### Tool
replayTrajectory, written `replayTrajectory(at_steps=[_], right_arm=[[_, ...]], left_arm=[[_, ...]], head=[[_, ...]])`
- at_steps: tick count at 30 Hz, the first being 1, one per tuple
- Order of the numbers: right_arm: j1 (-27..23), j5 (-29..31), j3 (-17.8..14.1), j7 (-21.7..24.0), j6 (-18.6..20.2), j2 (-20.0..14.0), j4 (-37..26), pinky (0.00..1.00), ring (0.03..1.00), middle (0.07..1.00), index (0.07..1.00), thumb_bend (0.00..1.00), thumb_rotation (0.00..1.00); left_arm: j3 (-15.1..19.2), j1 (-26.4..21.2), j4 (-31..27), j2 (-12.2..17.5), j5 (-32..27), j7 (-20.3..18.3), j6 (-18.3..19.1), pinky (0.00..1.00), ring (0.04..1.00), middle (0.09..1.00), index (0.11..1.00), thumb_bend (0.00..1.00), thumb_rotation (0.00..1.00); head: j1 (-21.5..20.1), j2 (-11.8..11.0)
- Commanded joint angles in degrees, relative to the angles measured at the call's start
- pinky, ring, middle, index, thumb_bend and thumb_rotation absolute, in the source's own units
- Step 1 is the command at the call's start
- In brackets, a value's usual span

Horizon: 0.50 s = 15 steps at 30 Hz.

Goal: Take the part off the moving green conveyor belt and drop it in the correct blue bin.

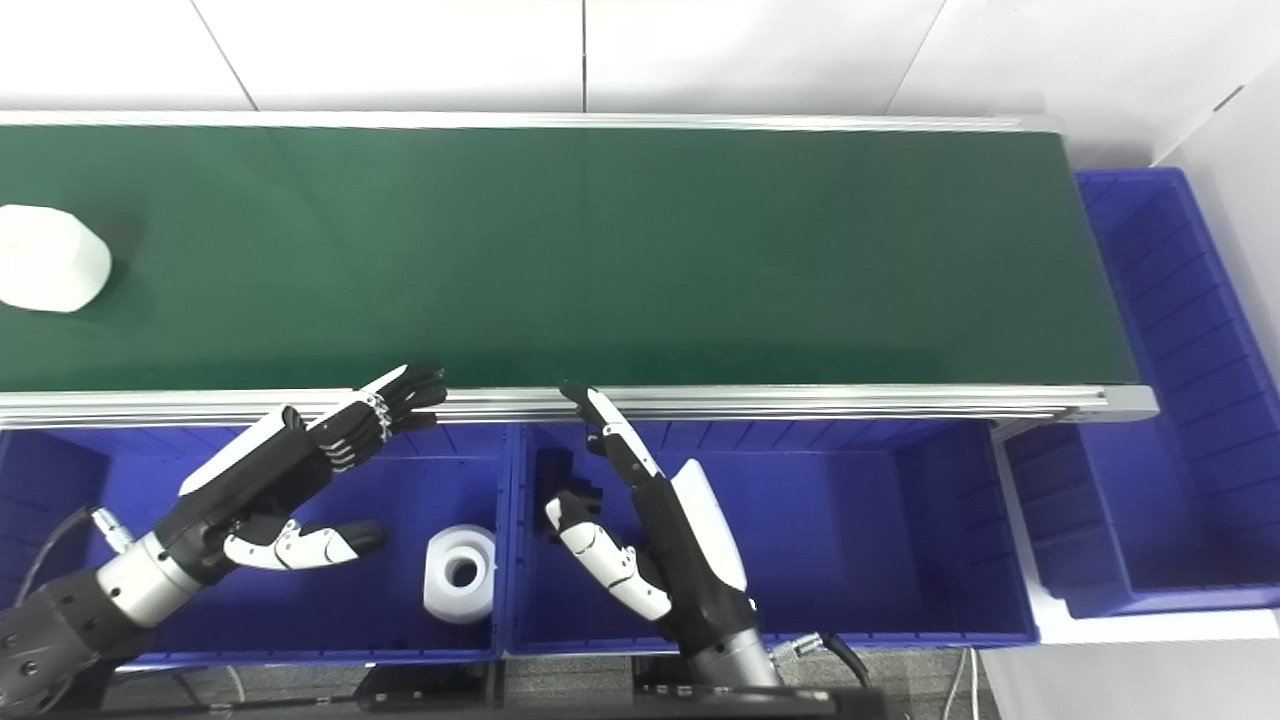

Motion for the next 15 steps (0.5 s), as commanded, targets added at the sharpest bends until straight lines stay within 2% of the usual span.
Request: replayTrajectory(at_steps=[1, 2, 3, 4, 5, 7, 8, 9, 10, 11, 12, 13, 14, 15], right_arm=[[0.95, 0.07, 1.14, -0.06, -1.96, 0.62, -1.02, 0.86, 0.932, 0.958, 0.941, 0.4, 0.94], [0.99, 0.15, 1.14, -0.05, -1.97, 0.59, -0.94, 0.86, 0.933, 0.959, 0.942, 0.4, 0.94], [1.09, 0.25, 1.1, -0.14, -2.28, 0.46, -0.63, 0.86, 0.932, 0.959, 0.942, 0.4, 0.94], [1.17, 0.4, 1.06, -0.19, -2.63, 0.25, -0.35, 0.86, 0.932, 0.959, 0.943, 0.4, 0.94], [1.33, 0.81, 0.97, -0.22, -3.21, -0.14, 0.14, 0.86, 0.932, 0.96, 0.944, 0.4, 0.94], [1.78, 1.54, 0.66, -0.42, -4.62, -1.12, 1.29, 0.87, 0.935, 0.963, 0.947, 0.39, 0.94], [2.15, 1.75, 0.44, -0.66, -5.43, -1.69, 1.93, 0.87, 0.935, 0.963, 0.946, 0.39, 0.94], [2.47, 1.81, 0.27, -0.92, -6.12, -2.14, 2.38, 0.87, 0.935, 0.963, 0.945, 0.38, 0.93], [2.74, 2.0, 0.04, -1.27, -7.17, -2.56, 3.12, 0.87, 0.933, 0.961, 0.943, 0.36, 0.92], [2.94, 2.14, -0.18, -1.62, -8.2, -2.87, 3.84, 0.86, 0.928, 0.956, 0.938, 0.34, 0.89], [3.02, 2.32, -0.5, -1.98, -9.33, -3.12, 4.78, 0.85, 0.923, 0.951, 0.93, 0.32, 0.85], [3.13, 2.49, -0.77, -2.25, -10.13, -3.23, 5.51, 0.84, 0.92, 0.948, 0.926, 0.31, 0.83], [3.09, 2.31, -1.12, -2.71, -10.92, -3.27, 6.46, 0.83, 0.913, 0.941, 0.917, 0.3, 0.81], [3.06, 2.16, -1.39, -2.98, -11.5, -3.23, 7.11, 0.82, 0.908, 0.938, 0.913, 0.3, 0.8]], left_arm=[[0.25, -0.15, -0.87, 0.59, -0.35, 0.33, -1.48, 0.93, 0.973, 1.0, 0.986, 0.41, 0.46], [0.22, -0.07, -0.75, 0.56, -0.4, 0.31, -1.64, 0.93, 0.973, 1.0, 0.986, 0.41, 0.46], [0.13, 0.06, -0.46, 0.44, -0.3, 0.3, -2.03, 0.93, 0.972, 1.0, 0.986, 0.41, 0.46], [0.01, 0.17, -0.21, 0.33, -0.3, 0.25, -2.3, 0.93, 0.971, 1.0, 0.985, 0.41, 0.46], [-0.23, 0.39, 0.35, 0.07, -0.18, 0.2, -2.88, 0.93, 0.971, 1.0, 0.985, 0.41, 0.46], [-0.87, 0.88, 1.74, -0.58, 0.56, 0.24, -4.46, 0.94, 0.971, 0.998, 0.984, 0.42, 0.45], [-1.35, 1.08, 2.67, -1.03, 1.37, 0.32, -5.54, 0.94, 0.969, 0.996, 0.983, 0.43, 0.45], [-1.74, 1.22, 3.38, -1.35, 2.23, 0.47, -6.48, 0.93, 0.967, 0.994, 0.983, 0.44, 0.46], [-2.14, 1.35, 4.15, -1.78, 3.41, 0.75, -7.57, 0.93, 0.963, 0.991, 0.982, 0.45, 0.47], [-2.48, 1.42, 4.88, -2.14, 4.5, 1.05, -8.51, 0.91, 0.954, 0.986, 0.976, 0.46, 0.48], [-2.79, 1.42, 5.79, -2.59, 5.43, 1.34, -9.5, 0.9, 0.946, 0.979, 0.966, 0.47, 0.47], [-2.98, 1.41, 6.2, -2.88, 6.35, 1.67, -9.9, 0.89, 0.941, 0.974, 0.959, 0.48, 0.46], [-3.24, 1.22, 6.43, -3.12, 7.03, 1.98, -10.04, 0.88, 0.937, 0.969, 0.949, 0.49, 0.44], [-3.41, 1.08, 6.52, -3.25, 7.46, 2.22, -10.08, 0.88, 0.935, 0.968, 0.945, 0.49, 0.42]], head=[[1.25, -0.76], [1.61, -1.03], [3.81, -2.56], [4.33, -2.98], [6.8, -5.62], [10.14, -9.49], [12.4, -12.34], [12.89, -13.04], [14.76, -15.64], [15.48, -16.86], [16.69, -19.15], [16.69, -19.15], [17.59, -20.91], [17.59, -20.91]])
